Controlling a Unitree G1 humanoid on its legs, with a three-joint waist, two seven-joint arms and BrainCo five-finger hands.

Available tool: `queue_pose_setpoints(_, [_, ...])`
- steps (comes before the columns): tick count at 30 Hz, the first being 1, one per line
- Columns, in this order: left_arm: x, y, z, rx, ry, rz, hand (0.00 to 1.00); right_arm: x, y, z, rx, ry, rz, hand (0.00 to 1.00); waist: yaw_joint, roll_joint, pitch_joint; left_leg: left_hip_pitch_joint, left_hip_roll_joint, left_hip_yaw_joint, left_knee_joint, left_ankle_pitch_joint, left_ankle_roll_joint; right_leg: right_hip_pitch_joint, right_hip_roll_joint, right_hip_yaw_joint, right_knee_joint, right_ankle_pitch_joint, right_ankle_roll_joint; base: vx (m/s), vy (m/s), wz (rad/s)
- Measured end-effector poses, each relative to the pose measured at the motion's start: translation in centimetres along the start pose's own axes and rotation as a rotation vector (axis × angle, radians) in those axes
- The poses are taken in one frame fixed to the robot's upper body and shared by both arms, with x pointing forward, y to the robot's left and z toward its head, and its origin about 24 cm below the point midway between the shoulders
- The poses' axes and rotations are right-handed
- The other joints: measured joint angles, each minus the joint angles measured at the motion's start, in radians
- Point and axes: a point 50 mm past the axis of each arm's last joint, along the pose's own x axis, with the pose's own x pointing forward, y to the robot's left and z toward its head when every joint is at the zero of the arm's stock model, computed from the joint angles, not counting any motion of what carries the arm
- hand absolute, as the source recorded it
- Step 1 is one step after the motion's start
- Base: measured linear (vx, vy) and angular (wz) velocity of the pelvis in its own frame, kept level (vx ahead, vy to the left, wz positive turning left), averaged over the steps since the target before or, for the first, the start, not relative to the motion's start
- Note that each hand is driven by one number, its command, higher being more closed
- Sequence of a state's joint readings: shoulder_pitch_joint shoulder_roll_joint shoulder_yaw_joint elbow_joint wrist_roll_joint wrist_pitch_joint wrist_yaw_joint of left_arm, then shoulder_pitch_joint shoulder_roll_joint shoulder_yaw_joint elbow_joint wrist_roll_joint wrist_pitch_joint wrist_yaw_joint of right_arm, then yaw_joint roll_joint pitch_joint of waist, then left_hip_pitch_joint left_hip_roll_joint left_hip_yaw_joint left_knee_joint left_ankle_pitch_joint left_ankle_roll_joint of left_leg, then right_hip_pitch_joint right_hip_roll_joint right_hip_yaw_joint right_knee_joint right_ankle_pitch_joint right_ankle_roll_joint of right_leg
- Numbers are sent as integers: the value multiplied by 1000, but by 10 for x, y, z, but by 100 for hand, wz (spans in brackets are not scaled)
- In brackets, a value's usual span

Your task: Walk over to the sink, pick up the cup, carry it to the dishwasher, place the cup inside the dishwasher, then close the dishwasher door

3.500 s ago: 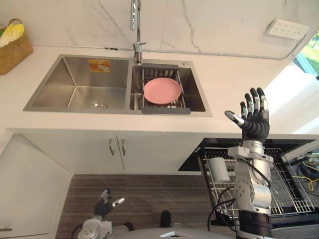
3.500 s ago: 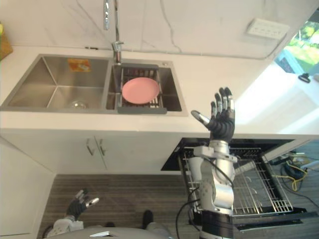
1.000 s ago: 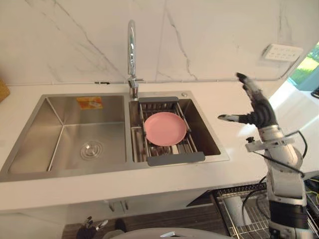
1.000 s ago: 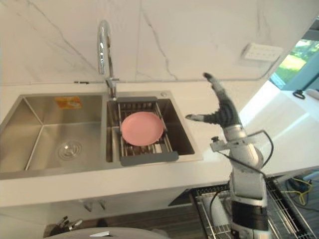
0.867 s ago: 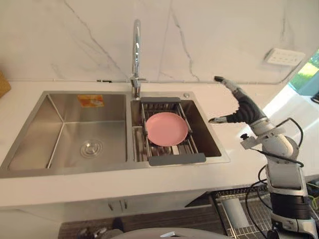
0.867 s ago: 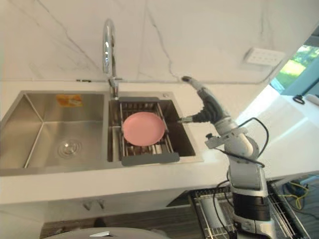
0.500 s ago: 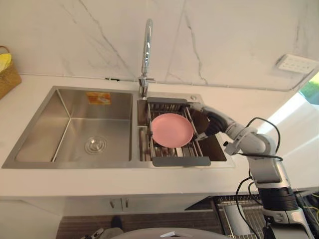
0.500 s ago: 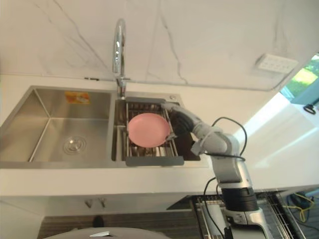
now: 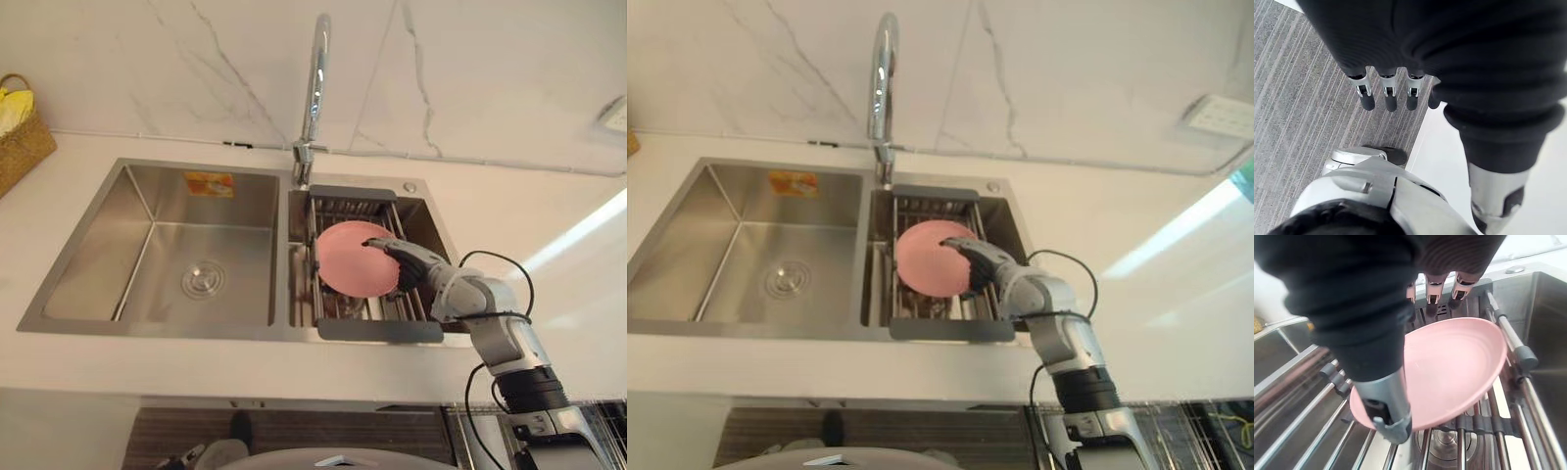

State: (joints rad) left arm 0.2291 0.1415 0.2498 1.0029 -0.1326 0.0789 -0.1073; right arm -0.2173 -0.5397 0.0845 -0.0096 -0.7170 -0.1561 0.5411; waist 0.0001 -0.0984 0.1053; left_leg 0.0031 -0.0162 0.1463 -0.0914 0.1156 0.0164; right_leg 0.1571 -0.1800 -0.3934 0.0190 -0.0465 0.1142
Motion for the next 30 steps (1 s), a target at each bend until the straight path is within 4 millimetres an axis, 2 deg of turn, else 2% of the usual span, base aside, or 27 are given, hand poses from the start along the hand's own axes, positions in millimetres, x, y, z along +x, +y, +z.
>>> queue_pose_setpoints(11, [0, -3, 4, 56, -24, -1, 0, 6, 9, -3, -110, 19, -17, 0, 2, 13, 31, 13, 3, -6, 0, -14, -13, 15, 3, 7, -1, -29, 1, 1, -8, 1])
queue_pose_setpoints(21, [0, -3, 7, 68, -42, -2, 0, 5, 13, -3, -148, 28, -1, 0, 2, 10, 39, 12, 0, -7, 0, -19, -15, 15, 1, 7, 0, -26, 10, 46, -3, 1])
queue_pose_setpoints(30, [0, -4, 6, 95, -50, 4, 0, -2, 10, 6, -229, -7, -34, 0, -3, 16, 42, 33, 14, 4, 0, -27, -27, 21, 11, 30, 8, -25, 9, -4, -17, -6])
